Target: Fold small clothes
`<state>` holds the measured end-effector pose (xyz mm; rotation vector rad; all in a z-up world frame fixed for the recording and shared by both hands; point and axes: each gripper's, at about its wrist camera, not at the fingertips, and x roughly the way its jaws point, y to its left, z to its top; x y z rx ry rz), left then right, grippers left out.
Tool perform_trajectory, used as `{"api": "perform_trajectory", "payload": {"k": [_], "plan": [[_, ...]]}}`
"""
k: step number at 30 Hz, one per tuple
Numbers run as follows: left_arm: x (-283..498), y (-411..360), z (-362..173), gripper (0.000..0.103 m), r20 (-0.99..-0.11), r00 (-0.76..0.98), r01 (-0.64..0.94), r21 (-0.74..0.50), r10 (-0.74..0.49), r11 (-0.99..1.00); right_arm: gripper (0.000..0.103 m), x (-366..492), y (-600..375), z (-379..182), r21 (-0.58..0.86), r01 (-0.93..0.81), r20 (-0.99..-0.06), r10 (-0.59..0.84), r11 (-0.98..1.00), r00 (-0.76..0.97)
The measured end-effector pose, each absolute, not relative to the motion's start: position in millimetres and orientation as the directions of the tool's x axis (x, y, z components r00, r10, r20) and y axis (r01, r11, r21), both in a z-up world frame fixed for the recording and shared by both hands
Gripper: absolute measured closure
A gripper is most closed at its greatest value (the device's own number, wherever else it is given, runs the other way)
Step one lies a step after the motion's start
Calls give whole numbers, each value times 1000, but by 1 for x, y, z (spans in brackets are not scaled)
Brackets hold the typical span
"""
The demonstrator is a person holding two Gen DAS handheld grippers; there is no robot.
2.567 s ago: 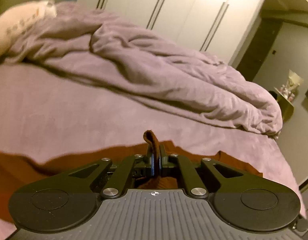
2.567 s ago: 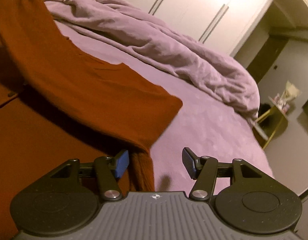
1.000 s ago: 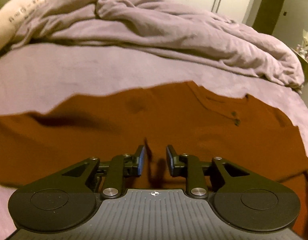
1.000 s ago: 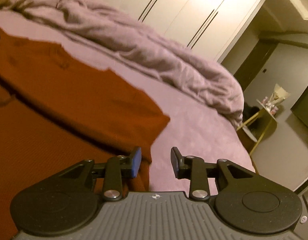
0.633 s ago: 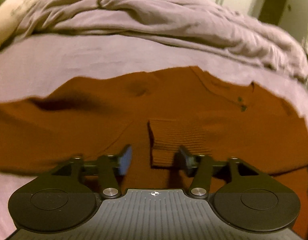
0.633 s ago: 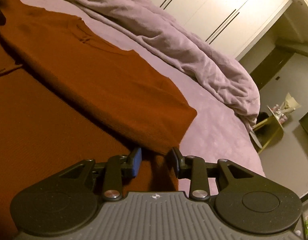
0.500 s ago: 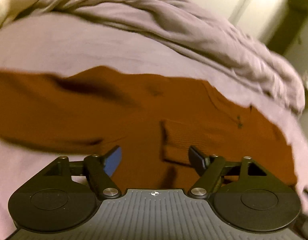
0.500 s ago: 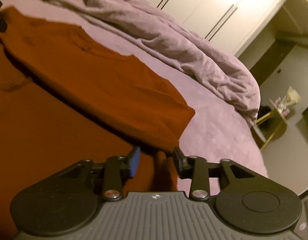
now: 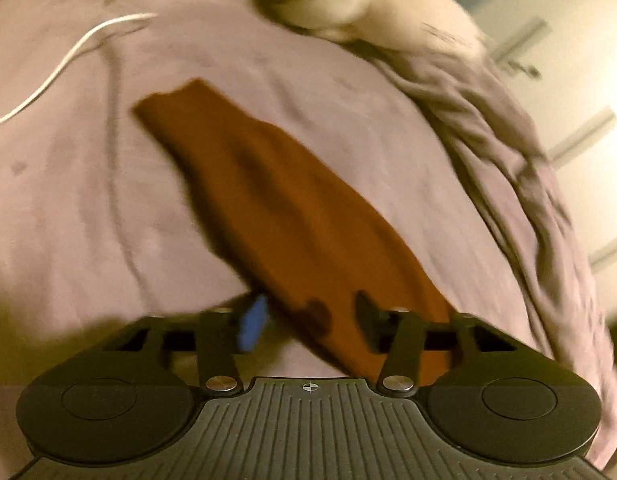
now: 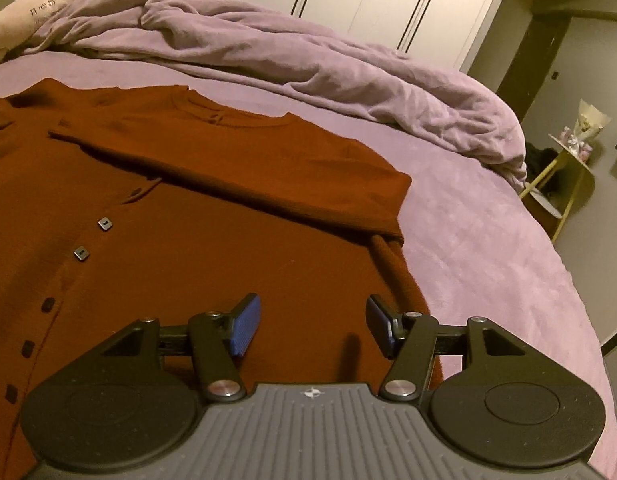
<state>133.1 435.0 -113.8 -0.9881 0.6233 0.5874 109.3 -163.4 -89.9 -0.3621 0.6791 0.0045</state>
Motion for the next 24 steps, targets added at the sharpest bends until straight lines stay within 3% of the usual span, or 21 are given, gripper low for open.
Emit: {"api": "perform_trajectory", "payload": {"k": [3, 4, 12, 19, 24], "plan": [[129, 458, -128, 70, -673, 726, -673, -655, 142, 342, 44, 112, -158, -85, -314, -117, -626, -113, 942, 772], [130, 464, -131, 79, -670, 728, -674, -663, 143, 325, 43, 114, -157, -84, -303, -117, -633, -107, 946, 767], [129, 493, -142, 93, -630, 763, -645, -732, 144, 218, 43, 121, -146, -77, -298, -125, -635, -98, 946, 767], [164, 435, -67, 94, -580, 801, -539, -587, 150, 605, 42, 117, -154, -74, -278, -111, -624, -92, 954, 776], [210, 313, 3, 94, -474, 879, -215, -474, -42, 854, 42, 112, -161, -69, -247, -95, -607, -78, 964, 791]]}}
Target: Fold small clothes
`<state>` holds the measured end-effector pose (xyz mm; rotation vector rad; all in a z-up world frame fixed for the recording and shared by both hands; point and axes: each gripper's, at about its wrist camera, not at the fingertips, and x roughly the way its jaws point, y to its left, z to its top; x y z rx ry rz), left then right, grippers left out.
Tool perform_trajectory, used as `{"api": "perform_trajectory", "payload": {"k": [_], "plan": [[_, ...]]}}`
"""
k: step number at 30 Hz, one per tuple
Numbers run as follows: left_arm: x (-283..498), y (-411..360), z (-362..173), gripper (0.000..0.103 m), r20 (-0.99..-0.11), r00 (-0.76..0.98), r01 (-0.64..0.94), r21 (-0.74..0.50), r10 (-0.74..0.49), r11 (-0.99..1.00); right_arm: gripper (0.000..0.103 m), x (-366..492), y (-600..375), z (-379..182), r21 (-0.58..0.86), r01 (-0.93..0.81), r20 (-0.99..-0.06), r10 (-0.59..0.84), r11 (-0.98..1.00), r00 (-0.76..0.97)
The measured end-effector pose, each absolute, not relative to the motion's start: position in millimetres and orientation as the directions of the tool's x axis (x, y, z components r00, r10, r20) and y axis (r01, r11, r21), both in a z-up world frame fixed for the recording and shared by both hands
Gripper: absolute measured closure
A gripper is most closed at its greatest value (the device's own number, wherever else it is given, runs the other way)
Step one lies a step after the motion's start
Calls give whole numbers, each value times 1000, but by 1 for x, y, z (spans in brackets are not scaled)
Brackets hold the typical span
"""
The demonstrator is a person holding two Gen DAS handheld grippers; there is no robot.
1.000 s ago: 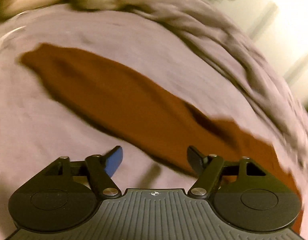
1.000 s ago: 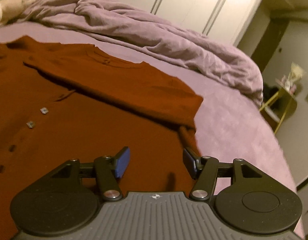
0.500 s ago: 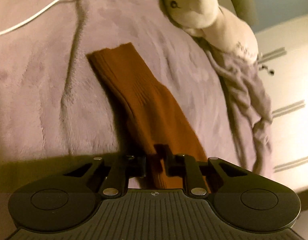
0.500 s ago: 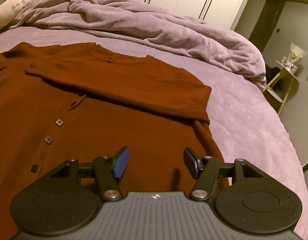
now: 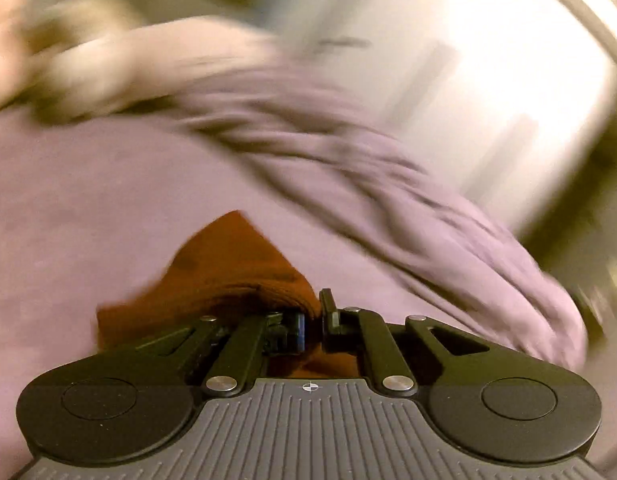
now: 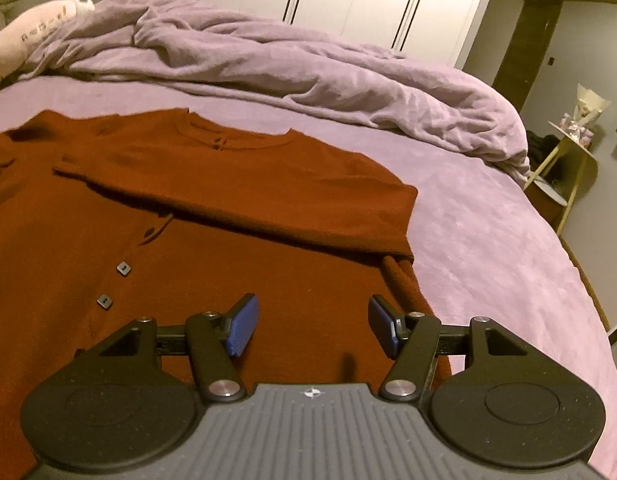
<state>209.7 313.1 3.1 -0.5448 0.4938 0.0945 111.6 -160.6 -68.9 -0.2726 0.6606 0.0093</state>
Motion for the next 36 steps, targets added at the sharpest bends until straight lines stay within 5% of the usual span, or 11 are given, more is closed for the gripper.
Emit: {"api": "perform_trajectory", "payload": {"k": [4, 6, 7, 13, 19, 28, 33, 35, 36], "plan": [[238, 195, 18, 91, -458, 858, 51, -377, -234, 925, 42, 109, -169, -65, -221, -81, -603, -71, 972, 795], [248, 150, 3, 70, -492, 810, 136, -372, -319, 918, 42, 108, -174, -64, -215, -74, -603, -73, 974, 794], [251, 134, -9, 50, -514, 783, 155, -383, -350, 911, 42, 108, -176, -64, -213, -72, -605, -74, 974, 793], [242, 112, -66, 49, -669, 687, 34, -361, -284, 932, 42, 122, -185, -54, -142, -135, -625, 17, 981, 780], [221, 142, -90, 47, -757, 642, -113, -250, -121, 962, 43, 179, -168, -50, 92, -224, -644, 229, 970, 730], [210, 166, -96, 44, -746, 658, -135, -258, -108, 957, 45, 273, -120, -77, 352, -231, -668, 416, 907, 616], [209, 166, -96, 43, -744, 657, -104, -243, -117, 964, 62, 295, -110, -86, 382, -212, -678, 428, 900, 598], [210, 165, -95, 42, -747, 655, -101, -238, -116, 966, 94, 298, -109, -83, 383, -234, -670, 443, 894, 596], [211, 166, -94, 42, -746, 656, -104, -238, -114, 966, 94, 298, -111, -80, 380, -242, -670, 446, 893, 594]]}}
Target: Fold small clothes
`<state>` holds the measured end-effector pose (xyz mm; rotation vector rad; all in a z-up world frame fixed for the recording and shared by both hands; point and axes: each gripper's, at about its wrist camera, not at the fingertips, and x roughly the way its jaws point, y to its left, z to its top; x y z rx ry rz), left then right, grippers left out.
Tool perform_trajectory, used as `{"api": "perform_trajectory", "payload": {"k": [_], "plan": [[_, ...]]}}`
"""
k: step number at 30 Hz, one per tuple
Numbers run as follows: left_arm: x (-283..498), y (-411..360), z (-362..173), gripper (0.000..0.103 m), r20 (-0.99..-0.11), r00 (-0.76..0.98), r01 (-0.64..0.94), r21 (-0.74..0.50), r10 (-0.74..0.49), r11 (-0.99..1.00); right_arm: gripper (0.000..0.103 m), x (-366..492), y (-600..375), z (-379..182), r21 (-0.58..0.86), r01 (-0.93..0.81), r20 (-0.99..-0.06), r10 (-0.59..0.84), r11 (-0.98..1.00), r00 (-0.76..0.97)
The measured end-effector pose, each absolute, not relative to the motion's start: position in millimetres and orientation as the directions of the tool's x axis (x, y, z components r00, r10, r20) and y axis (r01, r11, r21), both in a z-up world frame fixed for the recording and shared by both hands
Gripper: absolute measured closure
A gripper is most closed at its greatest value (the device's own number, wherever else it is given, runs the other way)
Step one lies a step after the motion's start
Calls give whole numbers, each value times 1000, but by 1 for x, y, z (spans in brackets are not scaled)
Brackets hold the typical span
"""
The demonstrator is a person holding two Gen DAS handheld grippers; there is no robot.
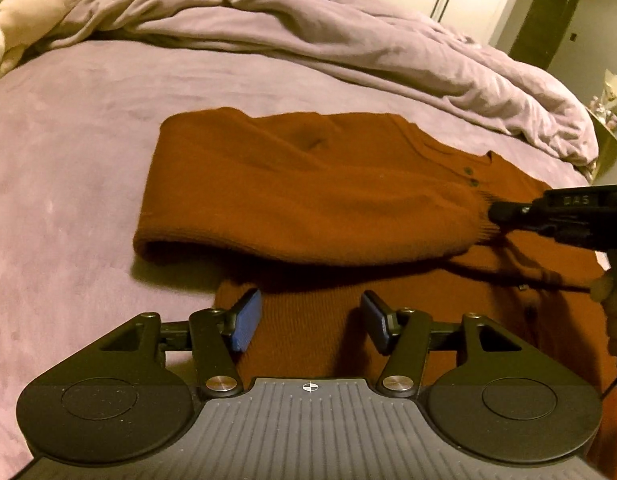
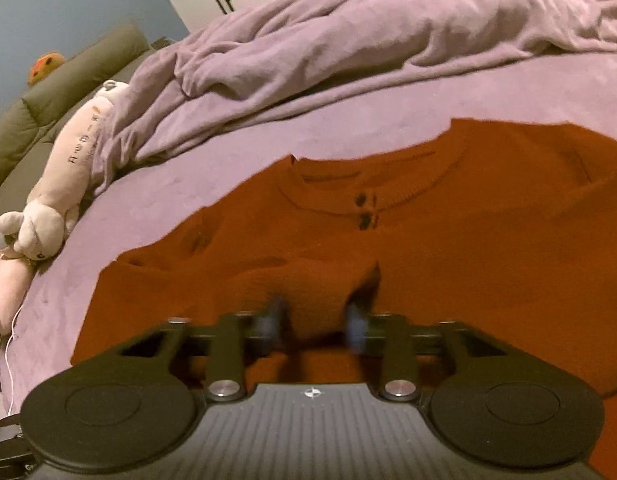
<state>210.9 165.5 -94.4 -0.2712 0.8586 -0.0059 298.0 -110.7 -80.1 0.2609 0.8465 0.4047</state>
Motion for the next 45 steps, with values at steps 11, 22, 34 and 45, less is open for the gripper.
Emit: {"api": "perform_trajectory", "payload": {"k": [11, 22, 34, 45], "plan": [[221, 163, -93, 37, -759, 647, -155, -230, -77, 961, 94, 266, -193, -57, 7, -100, -632, 82, 995, 771], [234, 146, -94, 31, -772, 633, -135, -177, -52, 975, 72, 283, -235, -92, 250, -38, -687, 204, 968, 698], [238, 144, -94, 32, -775, 631, -151, -157, -28, 976, 96, 269, -215, -65, -189, -77, -574, -46, 979, 817], [225, 146, -67, 27, -747, 660, -132, -222, -81, 966, 101, 265, -249, -75, -93, 17, -627, -72, 996, 776]]}}
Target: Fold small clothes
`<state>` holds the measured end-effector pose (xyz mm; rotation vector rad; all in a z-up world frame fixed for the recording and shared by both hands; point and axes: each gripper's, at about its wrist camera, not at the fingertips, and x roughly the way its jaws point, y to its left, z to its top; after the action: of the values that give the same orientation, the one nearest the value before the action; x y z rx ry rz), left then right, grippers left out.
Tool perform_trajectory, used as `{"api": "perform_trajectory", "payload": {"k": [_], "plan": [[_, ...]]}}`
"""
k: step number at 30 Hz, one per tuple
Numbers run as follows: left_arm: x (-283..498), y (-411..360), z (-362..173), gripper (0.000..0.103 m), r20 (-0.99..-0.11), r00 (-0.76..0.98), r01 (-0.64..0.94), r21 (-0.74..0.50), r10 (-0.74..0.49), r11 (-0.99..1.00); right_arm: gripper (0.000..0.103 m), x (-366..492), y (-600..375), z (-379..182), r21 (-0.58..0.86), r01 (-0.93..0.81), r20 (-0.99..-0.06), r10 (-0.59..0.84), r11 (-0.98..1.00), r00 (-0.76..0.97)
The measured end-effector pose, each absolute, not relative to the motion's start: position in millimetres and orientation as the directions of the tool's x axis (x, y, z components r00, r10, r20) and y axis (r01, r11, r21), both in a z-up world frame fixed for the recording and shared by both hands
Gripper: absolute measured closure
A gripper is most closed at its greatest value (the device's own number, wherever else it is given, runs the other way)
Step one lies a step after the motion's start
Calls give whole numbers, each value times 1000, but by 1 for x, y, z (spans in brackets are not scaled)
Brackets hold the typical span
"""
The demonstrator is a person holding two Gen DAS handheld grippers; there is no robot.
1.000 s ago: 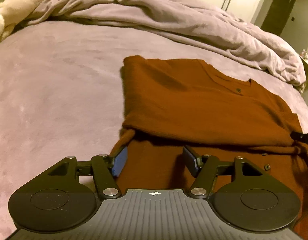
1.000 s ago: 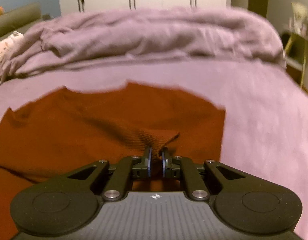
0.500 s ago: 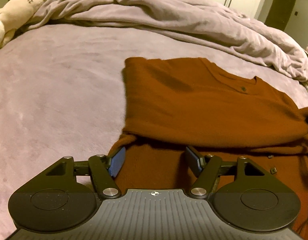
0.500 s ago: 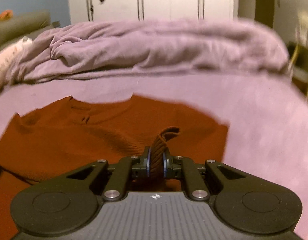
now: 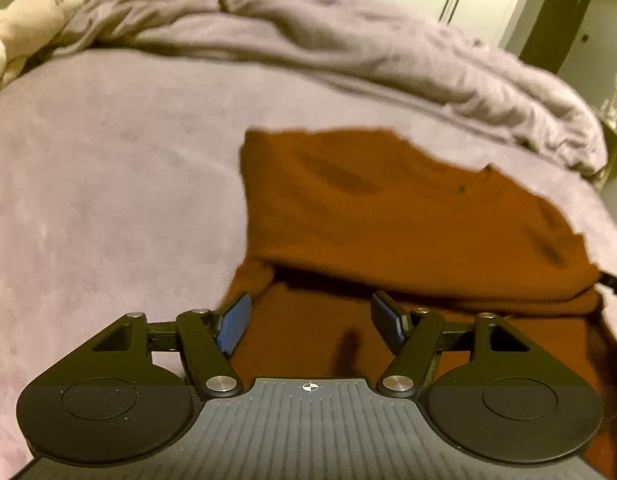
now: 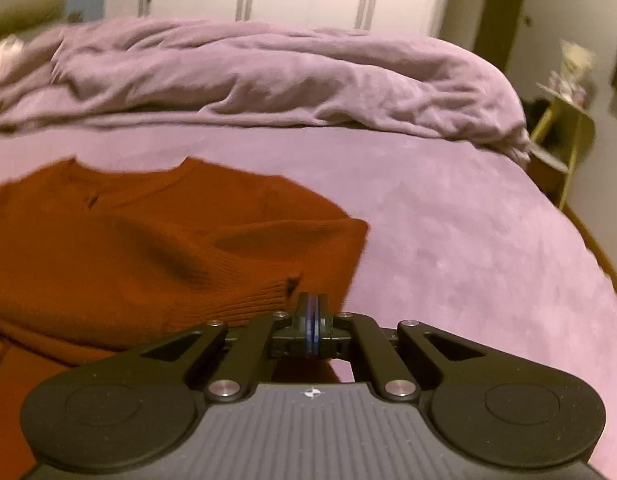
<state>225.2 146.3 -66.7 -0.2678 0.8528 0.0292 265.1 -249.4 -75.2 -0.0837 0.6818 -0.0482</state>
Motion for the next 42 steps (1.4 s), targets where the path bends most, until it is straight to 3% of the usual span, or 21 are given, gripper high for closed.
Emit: {"api": "perform_trajectory", "payload": {"k": [2, 6, 11, 14, 25, 31, 33, 34, 35, 38, 42], "plan": [[225, 144, -57, 21, -723, 689, -124, -197, -59, 973, 97, 263, -251, -71, -31, 12, -629, -29, 999, 777], [240, 138, -54, 21, -724, 688, -120, -169, -41, 978, 93, 266, -248, -68, 51, 17, -637, 20, 999, 771], [262, 131, -67, 21, -750, 658, -112, -187, -68, 976, 79, 276, -229, -58, 50, 5, -607, 26, 999, 794], [269, 120, -75, 21, -754, 654, -99, -171, -66, 980, 79, 280, -206, -54, -18, -27, -574, 12, 999, 819], [275, 105, -97, 14, -752, 657, -35, -104, -55, 994, 79, 312, -149, -92, 1, -194, -634, 150, 981, 759], [270, 111, -101, 7, -740, 670, 17, -76, -68, 997, 80, 308, -185, -108, -78, -122, -633, 46, 989, 773], [265, 113, -97, 8, -736, 674, 12, -75, -64, 997, 91, 298, -217, -110, -30, -76, -632, 40, 997, 774], [262, 113, -95, 8, -734, 677, 8, -74, -60, 997, 101, 292, -228, -109, 2, -49, -631, 40, 999, 774], [259, 112, -92, 9, -731, 680, 3, -76, -58, 997, 103, 286, -239, -105, 36, -4, -630, 25, 999, 776], [251, 110, -83, 11, -723, 686, -13, -129, -85, 992, 98, 266, -241, -90, 49, 49, -626, -7, 998, 780], [252, 102, -76, 10, -714, 686, -15, -206, -139, 979, 95, 241, -221, -75, 152, -56, -588, 136, 987, 797]]}}
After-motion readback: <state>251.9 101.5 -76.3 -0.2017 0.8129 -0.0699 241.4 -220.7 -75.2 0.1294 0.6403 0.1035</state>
